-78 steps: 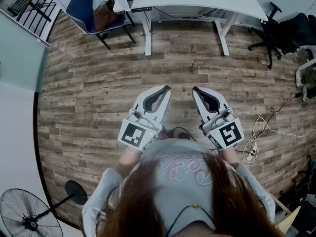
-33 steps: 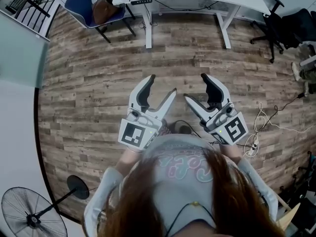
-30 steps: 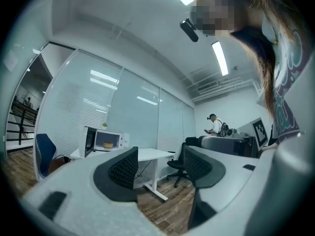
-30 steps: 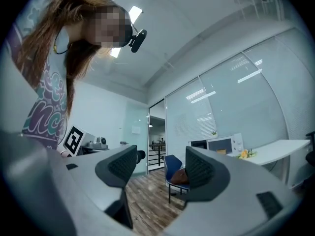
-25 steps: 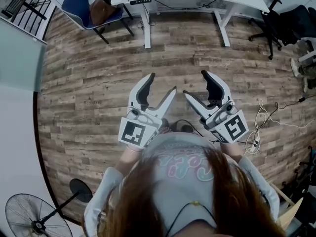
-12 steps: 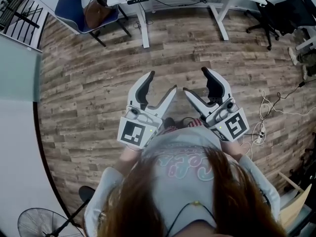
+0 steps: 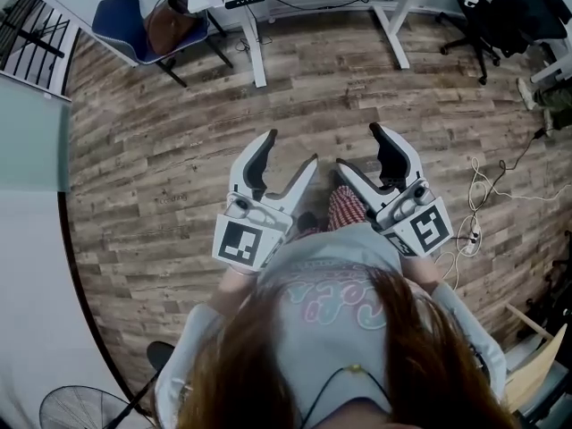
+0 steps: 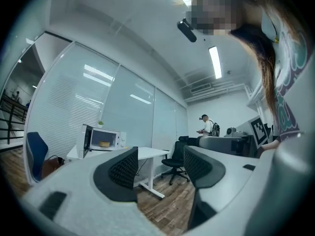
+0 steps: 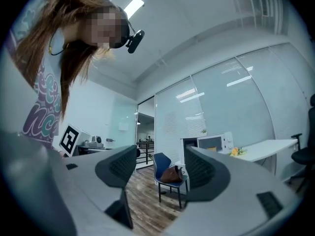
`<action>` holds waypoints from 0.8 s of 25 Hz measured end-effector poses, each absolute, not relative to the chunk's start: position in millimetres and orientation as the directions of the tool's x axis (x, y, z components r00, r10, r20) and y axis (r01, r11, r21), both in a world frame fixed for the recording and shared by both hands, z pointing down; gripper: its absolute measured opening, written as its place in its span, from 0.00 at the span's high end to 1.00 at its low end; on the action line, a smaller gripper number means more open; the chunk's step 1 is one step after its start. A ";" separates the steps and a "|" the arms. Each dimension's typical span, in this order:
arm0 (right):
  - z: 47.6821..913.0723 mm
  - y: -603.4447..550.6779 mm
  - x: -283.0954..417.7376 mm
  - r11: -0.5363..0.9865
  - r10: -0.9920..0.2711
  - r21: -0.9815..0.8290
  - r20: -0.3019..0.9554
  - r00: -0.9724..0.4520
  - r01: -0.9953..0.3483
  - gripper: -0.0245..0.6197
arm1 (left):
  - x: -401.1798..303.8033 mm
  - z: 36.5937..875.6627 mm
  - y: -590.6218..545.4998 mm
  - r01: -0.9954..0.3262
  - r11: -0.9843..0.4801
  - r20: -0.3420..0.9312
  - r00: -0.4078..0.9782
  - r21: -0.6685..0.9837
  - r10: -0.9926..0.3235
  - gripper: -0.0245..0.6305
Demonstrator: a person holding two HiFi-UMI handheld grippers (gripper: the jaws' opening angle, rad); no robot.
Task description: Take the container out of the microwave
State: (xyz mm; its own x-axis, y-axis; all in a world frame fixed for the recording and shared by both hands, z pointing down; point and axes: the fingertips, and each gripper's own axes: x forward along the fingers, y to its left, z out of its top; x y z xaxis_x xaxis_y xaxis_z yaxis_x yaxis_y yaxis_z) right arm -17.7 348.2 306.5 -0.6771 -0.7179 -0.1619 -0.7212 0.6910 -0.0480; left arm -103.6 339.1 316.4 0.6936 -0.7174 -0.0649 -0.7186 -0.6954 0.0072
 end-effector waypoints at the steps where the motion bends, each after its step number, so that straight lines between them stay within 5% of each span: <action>1: 307.0 346.3 -19.1 0.693 -0.716 -0.051 -0.161 -0.679 -0.719 0.50 | -103.6 317.5 338.5 -0.719 -0.695 -0.064 0.693 0.010 -0.718 0.57; 20: 298.3 240.9 -2.9 0.743 -0.661 -0.028 -0.184 -0.727 -0.669 0.50 | -90.0 310.4 238.9 -0.772 -0.635 -0.063 0.635 -0.027 -0.770 0.57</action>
State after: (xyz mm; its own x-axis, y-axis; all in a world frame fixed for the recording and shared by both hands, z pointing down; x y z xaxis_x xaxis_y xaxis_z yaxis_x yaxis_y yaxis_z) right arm -2.9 240.9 298.3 -0.7272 -0.6613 -0.1842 -0.6687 0.7430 -0.0277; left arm -90.0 238.9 310.4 0.6352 -0.7698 -0.0627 -0.7721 -0.6349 -0.0268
